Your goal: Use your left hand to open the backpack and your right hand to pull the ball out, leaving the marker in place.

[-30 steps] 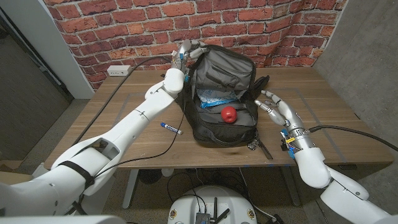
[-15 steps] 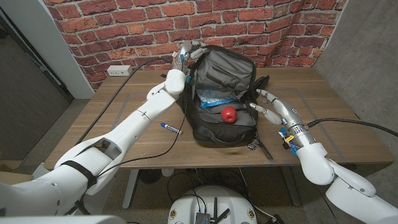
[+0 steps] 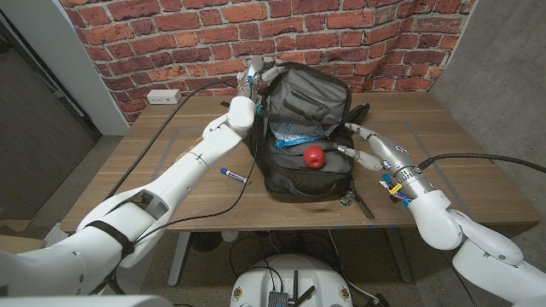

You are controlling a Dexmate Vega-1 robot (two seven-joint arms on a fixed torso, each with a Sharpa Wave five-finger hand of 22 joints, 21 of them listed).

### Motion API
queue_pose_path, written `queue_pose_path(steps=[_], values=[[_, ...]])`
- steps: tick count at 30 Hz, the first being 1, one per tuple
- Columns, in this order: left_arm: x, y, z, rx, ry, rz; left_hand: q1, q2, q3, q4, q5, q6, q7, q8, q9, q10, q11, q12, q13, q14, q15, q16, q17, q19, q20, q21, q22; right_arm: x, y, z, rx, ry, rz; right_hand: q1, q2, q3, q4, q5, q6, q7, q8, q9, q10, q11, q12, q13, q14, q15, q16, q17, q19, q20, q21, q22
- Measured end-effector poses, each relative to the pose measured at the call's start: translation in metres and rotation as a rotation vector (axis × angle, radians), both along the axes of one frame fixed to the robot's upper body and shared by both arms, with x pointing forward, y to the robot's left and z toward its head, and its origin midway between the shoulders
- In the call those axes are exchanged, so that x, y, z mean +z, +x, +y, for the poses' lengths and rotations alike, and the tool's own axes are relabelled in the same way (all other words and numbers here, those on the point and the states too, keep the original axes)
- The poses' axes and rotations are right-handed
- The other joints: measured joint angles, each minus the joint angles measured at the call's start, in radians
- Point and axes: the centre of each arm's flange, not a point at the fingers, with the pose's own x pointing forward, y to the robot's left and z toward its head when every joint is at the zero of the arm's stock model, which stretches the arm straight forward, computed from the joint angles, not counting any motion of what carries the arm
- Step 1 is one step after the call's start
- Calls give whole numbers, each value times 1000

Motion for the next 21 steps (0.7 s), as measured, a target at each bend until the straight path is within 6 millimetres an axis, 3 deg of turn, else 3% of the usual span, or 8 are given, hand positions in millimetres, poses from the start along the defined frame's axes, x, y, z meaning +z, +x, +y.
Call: queue_pose_path(steps=[17,21], values=[[-3,1,3,-14,-28,-17,0,0,0,0,0,1,2,-4,1,-2,2,2,1,0,0,0,0,0,0,0,0,14,-8,20,-42,-159,29,66,-14,12,-12,4,-43,5,0,0,-24,-8,-11,0,-9,2,-12,-9,-20,-2,-8,0],[-4,2,4,-18,-37,-20,0,0,0,0,0,0,3,-4,0,-2,2,2,1,0,0,0,0,0,0,0,0,16,-9,25,-54,-186,37,83,-31,16,-16,8,-53,4,0,0,-29,-3,-11,0,-9,2,-12,-14,-20,-2,-8,0]])
